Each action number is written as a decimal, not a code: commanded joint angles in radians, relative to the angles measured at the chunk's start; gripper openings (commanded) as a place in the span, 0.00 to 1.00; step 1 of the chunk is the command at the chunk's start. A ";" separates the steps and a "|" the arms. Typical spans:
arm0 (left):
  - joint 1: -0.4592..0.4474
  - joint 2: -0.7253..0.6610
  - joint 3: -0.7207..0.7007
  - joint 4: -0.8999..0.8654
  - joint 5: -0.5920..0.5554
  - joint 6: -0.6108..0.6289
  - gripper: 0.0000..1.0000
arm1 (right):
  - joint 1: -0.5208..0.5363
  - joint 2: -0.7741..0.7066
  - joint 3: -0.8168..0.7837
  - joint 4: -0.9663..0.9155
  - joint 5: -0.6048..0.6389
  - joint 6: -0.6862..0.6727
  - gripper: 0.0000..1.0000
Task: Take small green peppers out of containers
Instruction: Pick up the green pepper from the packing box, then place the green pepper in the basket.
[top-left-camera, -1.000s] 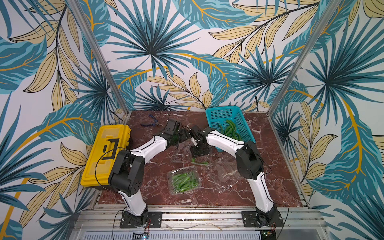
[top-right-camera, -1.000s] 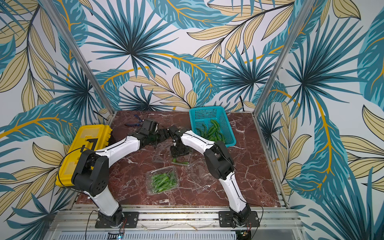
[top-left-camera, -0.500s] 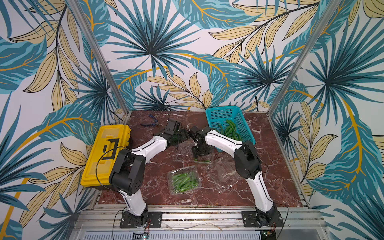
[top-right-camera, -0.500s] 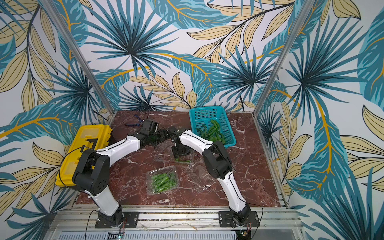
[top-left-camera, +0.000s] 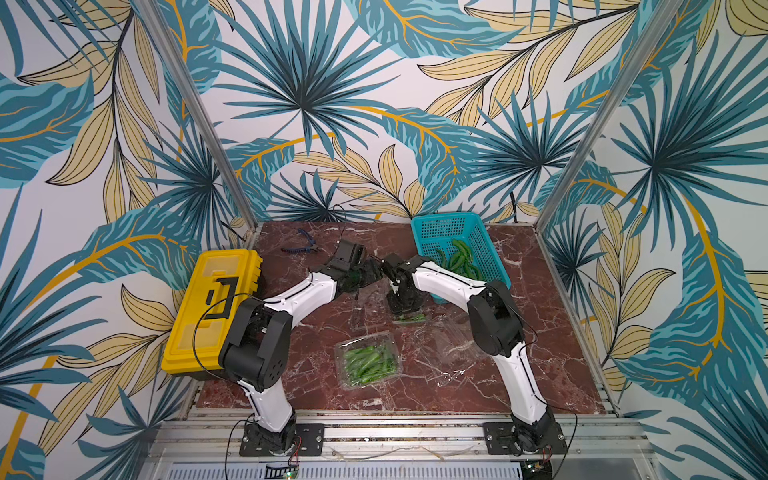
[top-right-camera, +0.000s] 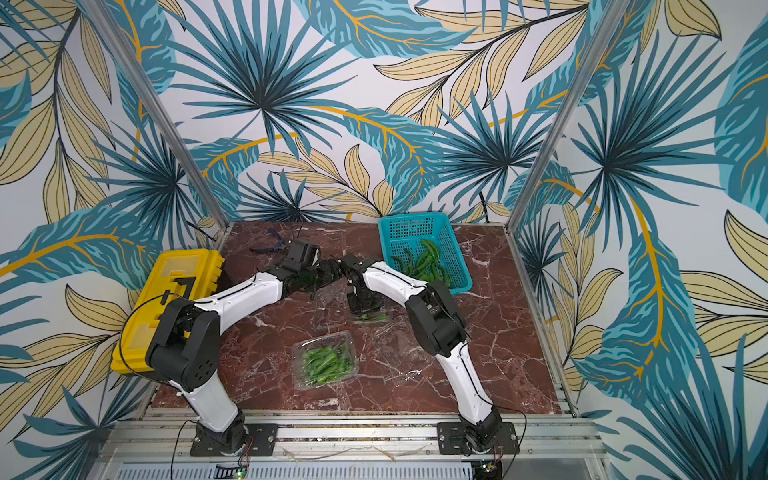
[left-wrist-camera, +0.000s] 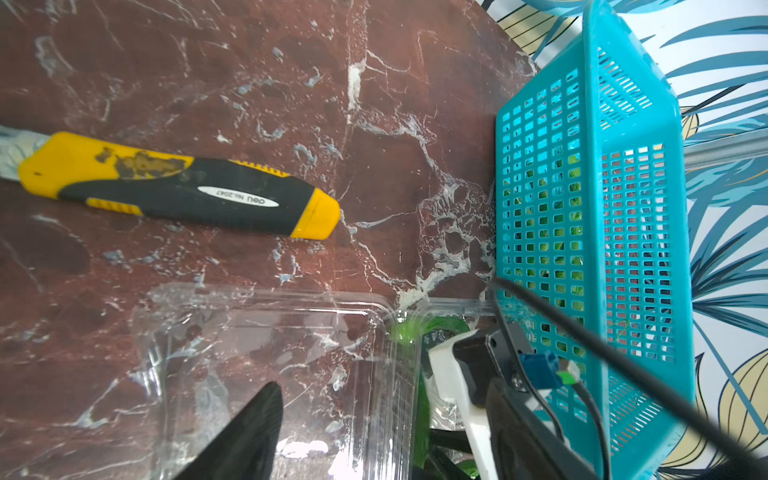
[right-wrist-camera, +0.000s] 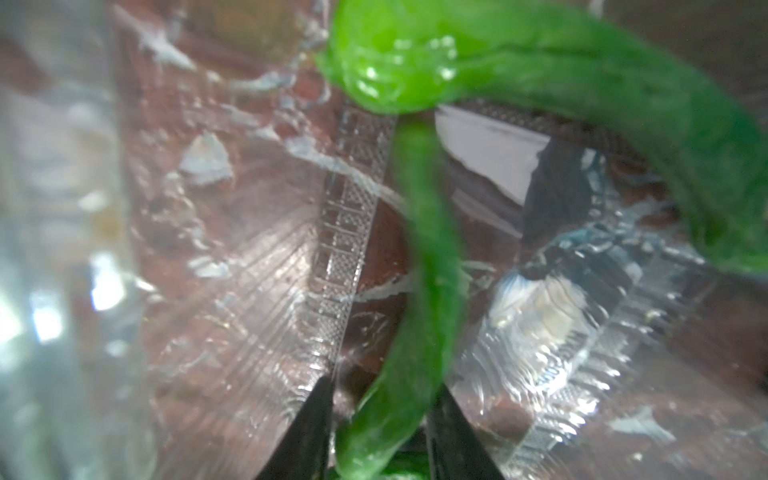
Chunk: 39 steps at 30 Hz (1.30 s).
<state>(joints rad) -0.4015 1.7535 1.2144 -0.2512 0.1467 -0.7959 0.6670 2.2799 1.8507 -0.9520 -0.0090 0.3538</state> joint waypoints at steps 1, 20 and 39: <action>-0.010 0.010 0.048 0.017 0.008 0.018 0.78 | 0.002 0.005 -0.020 0.002 -0.015 0.010 0.21; -0.146 0.002 0.147 -0.017 0.069 0.386 0.78 | -0.317 -0.375 -0.246 0.299 0.006 0.228 0.08; -0.306 0.163 0.292 -0.254 0.034 0.636 0.76 | -0.406 -0.351 -0.331 0.338 -0.162 0.257 0.33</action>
<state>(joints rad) -0.7136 1.9217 1.4757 -0.4740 0.2020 -0.1909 0.2623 1.9659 1.5494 -0.6170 -0.1623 0.6025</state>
